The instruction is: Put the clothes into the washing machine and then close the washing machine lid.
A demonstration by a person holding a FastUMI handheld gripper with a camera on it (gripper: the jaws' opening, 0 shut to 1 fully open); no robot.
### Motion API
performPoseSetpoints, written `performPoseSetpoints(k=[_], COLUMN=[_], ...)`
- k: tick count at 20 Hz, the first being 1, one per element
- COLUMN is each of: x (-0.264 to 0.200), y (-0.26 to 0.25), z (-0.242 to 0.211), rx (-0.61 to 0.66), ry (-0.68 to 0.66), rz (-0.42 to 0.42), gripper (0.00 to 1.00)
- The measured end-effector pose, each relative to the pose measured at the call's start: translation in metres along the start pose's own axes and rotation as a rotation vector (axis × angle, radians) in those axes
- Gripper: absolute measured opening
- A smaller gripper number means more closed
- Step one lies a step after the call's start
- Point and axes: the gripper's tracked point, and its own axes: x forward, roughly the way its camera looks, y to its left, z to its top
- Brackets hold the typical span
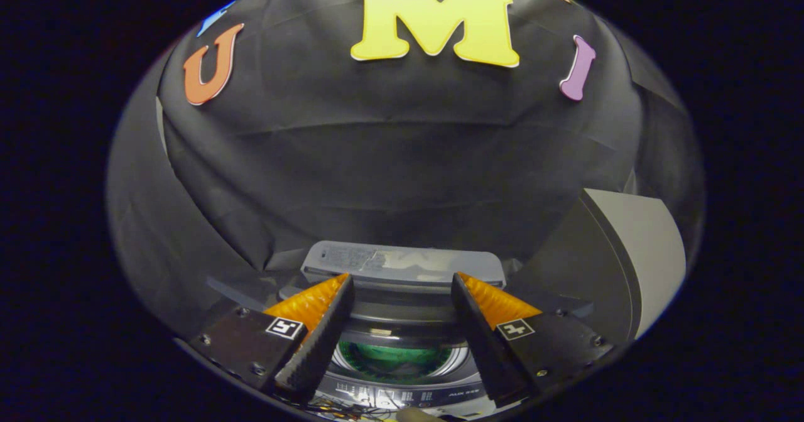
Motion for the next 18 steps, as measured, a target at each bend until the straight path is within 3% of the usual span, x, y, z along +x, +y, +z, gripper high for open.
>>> performPoseSetpoints(k=[13,18], x=[-0.018,-0.06], y=[-0.005,-0.018], z=[-0.023,-0.014], rx=[0.015,0.038], ry=[0.028,-0.027], rz=[0.02,0.056], gripper=[0.97,0.97])
